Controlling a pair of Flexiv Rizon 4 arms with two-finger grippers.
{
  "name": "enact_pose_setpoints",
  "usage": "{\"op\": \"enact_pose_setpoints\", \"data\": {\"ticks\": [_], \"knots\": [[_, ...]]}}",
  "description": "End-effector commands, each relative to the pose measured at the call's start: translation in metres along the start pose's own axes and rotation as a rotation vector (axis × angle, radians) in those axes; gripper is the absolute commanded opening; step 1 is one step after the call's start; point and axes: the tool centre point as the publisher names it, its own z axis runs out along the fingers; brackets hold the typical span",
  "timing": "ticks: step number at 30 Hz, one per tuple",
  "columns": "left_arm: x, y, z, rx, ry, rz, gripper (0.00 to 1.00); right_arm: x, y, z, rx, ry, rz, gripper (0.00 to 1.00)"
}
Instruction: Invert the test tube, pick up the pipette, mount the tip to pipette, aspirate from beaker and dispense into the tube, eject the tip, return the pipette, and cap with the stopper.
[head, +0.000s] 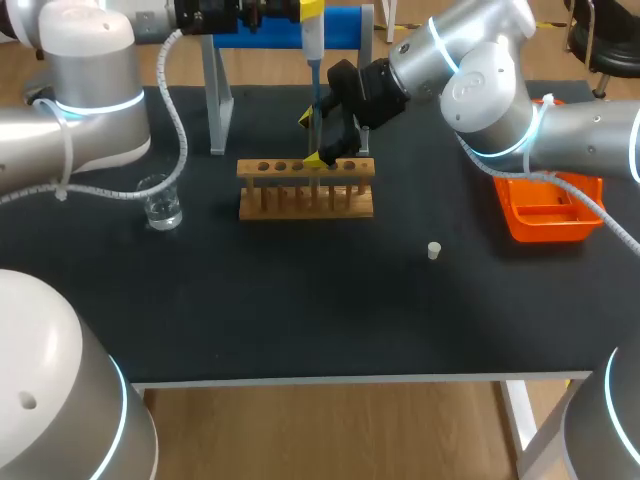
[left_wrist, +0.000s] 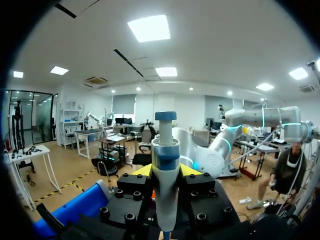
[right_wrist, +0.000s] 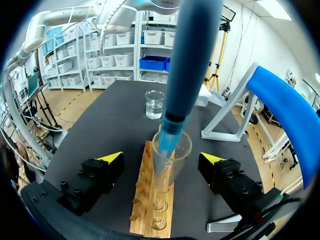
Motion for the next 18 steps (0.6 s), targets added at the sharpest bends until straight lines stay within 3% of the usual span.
{"op": "enact_pose_setpoints", "data": {"ticks": [1,18], "knots": [[-0.0002,0.001,0.0006,0.006,0.002,0.0,0.0,0.0,0.0003,-0.0008,0.003,0.001,0.0,1.0],[0.0004,0.0068,0.0018,0.001,0.001,-0.012,0.0,0.0,0.0003,-0.0008,0.003,0.001,0.0,1.0]]}}
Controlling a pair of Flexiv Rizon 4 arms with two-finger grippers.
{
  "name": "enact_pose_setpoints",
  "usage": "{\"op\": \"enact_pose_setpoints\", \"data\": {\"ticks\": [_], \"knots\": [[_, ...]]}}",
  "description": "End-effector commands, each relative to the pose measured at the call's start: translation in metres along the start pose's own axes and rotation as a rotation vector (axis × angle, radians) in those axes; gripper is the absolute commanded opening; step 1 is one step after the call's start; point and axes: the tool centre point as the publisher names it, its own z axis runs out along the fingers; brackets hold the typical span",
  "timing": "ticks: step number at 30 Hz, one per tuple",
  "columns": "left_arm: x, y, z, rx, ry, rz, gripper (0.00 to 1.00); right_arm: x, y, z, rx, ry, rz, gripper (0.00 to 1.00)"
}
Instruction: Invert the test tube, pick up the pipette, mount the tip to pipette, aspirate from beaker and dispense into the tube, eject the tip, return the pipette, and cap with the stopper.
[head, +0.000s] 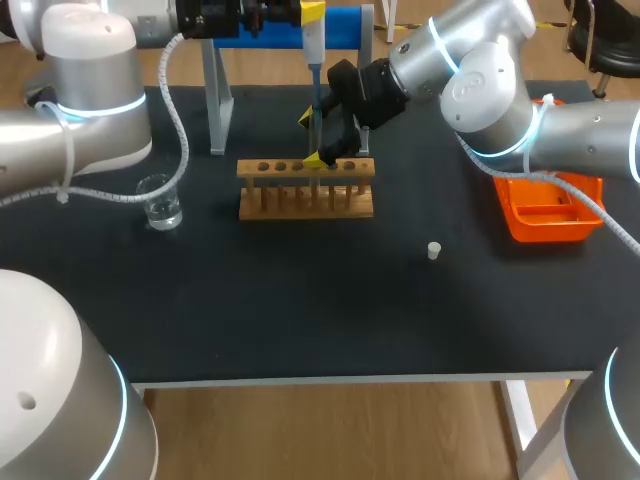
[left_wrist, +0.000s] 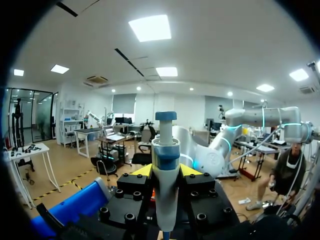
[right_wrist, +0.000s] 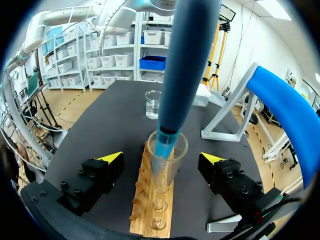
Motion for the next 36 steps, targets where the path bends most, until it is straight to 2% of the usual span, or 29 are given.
{"op": "enact_pose_setpoints", "data": {"ticks": [1,36], "knots": [[0.0003,0.0009,0.0005,0.001,0.0,-0.001,0.0,0.0,0.0003,-0.0008,0.003,0.001,0.0,1.0],[0.0015,0.0103,0.0,0.005,-0.017,0.014,0.0,0.0,0.0003,-0.0008,0.003,0.001,0.0,1.0]]}}
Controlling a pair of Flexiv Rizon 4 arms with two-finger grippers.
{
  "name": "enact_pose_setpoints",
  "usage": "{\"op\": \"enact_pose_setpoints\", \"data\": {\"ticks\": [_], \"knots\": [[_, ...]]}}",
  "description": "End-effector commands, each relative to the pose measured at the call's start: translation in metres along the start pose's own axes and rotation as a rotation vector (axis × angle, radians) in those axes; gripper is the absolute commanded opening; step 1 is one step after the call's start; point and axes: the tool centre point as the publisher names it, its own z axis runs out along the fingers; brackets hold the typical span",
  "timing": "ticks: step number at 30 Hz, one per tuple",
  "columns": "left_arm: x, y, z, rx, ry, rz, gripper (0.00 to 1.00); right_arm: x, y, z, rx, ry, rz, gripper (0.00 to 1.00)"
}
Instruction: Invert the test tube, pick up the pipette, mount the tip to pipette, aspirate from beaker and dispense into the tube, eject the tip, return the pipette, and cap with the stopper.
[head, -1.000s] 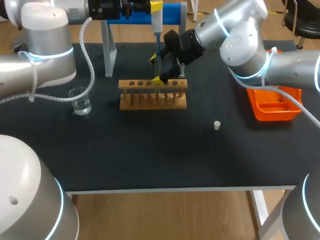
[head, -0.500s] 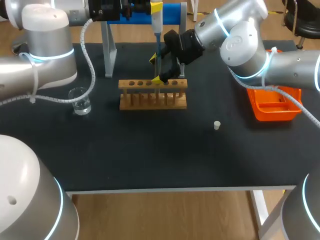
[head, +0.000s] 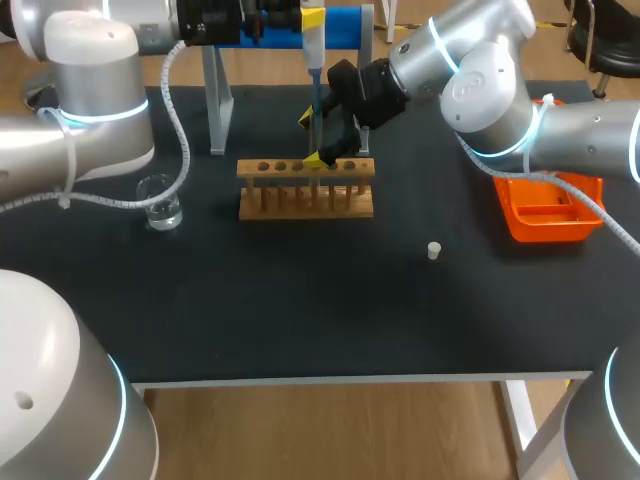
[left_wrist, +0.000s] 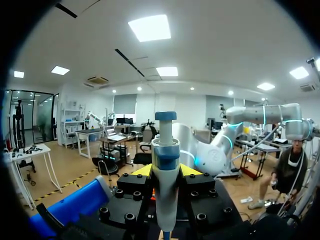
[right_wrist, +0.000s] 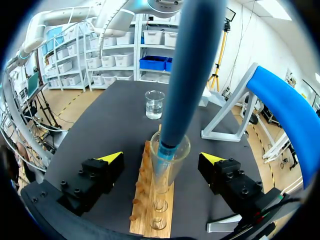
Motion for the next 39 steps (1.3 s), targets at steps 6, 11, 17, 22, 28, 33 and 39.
{"op": "enact_pose_setpoints", "data": {"ticks": [6,11,17,22,28,33,39], "knots": [[0.0018,0.0039,-0.0004,0.004,-0.009,-0.001,0.0,0.0,0.0003,-0.0008,0.003,0.001,0.0,1.0],[0.0015,0.0054,-0.0002,0.003,-0.01,-0.004,0.0,0.0,0.0003,-0.0008,0.003,0.001,0.0,1.0],[0.0013,0.0059,-0.0001,0.004,-0.01,-0.005,0.0,0.0,0.0003,-0.0008,0.003,0.001,0.0,1.0],[0.0014,0.0055,-0.0001,0.008,-0.013,-0.007,0.0,0.0,0.0003,-0.0008,0.003,0.001,0.0,1.0],[0.0013,0.005,-0.0003,0.008,-0.014,-0.008,0.0,0.0,0.0003,-0.0008,0.003,0.001,0.0,1.0],[0.0013,0.005,-0.0003,0.008,-0.014,-0.008,0.0,0.0,0.0003,-0.0008,0.003,0.001,0.0,1.0],[0.0013,0.005,-0.0003,0.008,-0.014,-0.008,0.0,0.0,0.0003,-0.0008,0.003,0.001,0.0,1.0]]}}
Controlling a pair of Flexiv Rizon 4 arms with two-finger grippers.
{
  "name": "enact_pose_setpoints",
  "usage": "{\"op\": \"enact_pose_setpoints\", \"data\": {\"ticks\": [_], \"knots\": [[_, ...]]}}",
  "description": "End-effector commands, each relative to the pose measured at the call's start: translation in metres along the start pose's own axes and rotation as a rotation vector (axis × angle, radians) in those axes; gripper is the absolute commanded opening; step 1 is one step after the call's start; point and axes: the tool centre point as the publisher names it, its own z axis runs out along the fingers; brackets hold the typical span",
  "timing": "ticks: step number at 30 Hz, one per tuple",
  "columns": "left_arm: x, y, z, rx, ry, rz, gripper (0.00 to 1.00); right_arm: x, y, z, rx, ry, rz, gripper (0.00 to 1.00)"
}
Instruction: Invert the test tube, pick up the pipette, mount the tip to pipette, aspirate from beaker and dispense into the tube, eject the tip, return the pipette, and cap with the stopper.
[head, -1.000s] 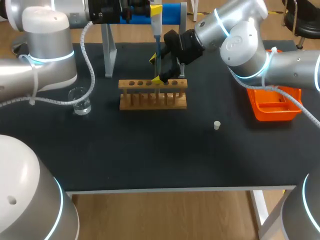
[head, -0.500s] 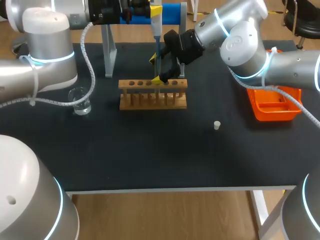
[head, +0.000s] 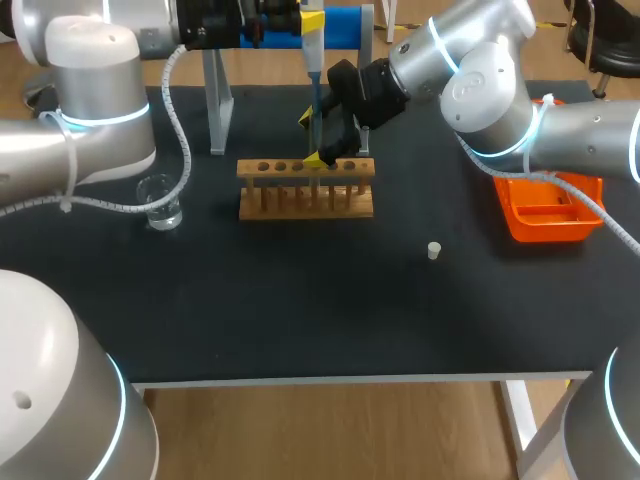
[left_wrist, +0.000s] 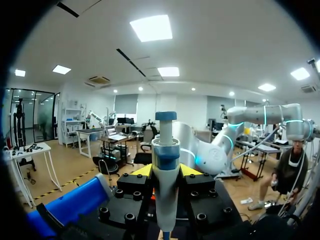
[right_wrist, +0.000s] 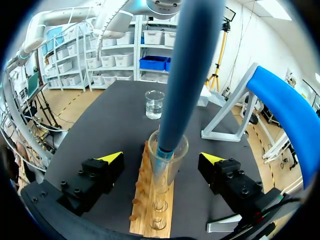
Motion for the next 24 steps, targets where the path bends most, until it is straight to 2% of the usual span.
{"op": "enact_pose_setpoints", "data": {"ticks": [1,5,11,12,16,18,24], "knots": [[0.002,0.0,0.0,0.004,-0.006,0.001,0.0,0.0,0.0,-0.001,0.003,0.001,0.0,1.0],[0.002,0.0,0.0,0.004,-0.006,0.001,0.0,0.0,0.0,-0.001,0.003,0.001,0.0,1.0],[0.002,0.0,0.0,0.004,-0.006,0.001,0.0,0.006,-0.005,-0.014,-0.003,-0.013,0.019,1.0],[0.002,0.0,0.0,0.004,-0.006,0.001,0.0,0.012,-0.009,-0.026,-0.008,-0.028,0.027,1.0],[0.002,0.0,0.0,0.004,-0.006,0.001,0.0,0.015,-0.012,-0.034,-0.013,-0.037,0.033,1.0],[0.002,0.0,0.0,0.004,-0.006,0.001,0.0,0.024,-0.015,-0.058,-0.029,-0.065,0.038,1.0],[0.002,0.0,0.0,0.004,-0.006,0.001,0.0,0.035,-0.017,-0.084,-0.048,-0.081,0.044,1.0]]}}
